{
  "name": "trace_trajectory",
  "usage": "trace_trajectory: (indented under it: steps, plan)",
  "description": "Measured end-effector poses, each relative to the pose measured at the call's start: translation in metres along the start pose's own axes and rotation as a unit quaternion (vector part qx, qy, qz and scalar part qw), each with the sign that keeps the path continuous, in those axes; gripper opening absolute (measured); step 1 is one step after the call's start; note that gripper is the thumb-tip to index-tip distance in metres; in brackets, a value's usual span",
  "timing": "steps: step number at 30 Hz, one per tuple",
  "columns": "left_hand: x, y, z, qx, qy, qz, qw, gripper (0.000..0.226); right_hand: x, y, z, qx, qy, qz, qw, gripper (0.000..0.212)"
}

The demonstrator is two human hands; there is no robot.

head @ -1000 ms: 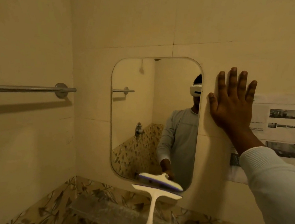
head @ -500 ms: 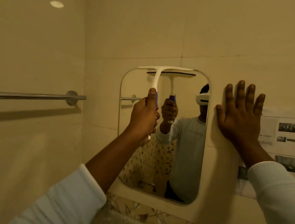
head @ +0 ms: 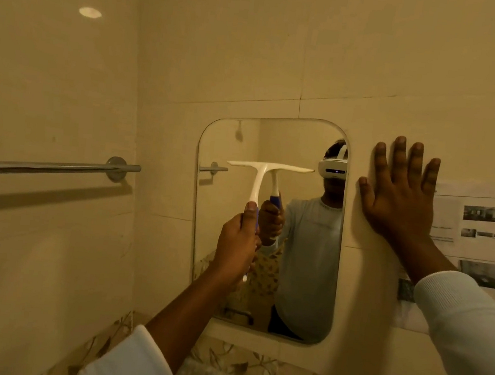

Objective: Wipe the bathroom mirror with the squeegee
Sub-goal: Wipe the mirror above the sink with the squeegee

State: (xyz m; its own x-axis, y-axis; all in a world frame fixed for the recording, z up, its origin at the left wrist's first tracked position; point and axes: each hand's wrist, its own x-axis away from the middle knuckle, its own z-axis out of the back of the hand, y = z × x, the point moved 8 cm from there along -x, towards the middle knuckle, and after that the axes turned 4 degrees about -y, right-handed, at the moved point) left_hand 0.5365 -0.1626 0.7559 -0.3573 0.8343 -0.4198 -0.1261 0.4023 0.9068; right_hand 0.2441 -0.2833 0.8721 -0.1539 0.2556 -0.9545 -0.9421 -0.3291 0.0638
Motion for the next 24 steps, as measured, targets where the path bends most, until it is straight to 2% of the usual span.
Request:
trace_trajectory:
  steps: [6,24]
  plan:
    - [0.038,-0.058,0.001,-0.001,0.020,0.034,0.999,0.053,0.000,0.000,0.000,-0.010,-0.006,0.002,1.000,0.078]
    - [0.124,-0.212,0.019,-0.006,0.043,0.172,0.984,0.049,-0.001,-0.002,0.004,-0.020,-0.020,-0.005,1.000,0.077]
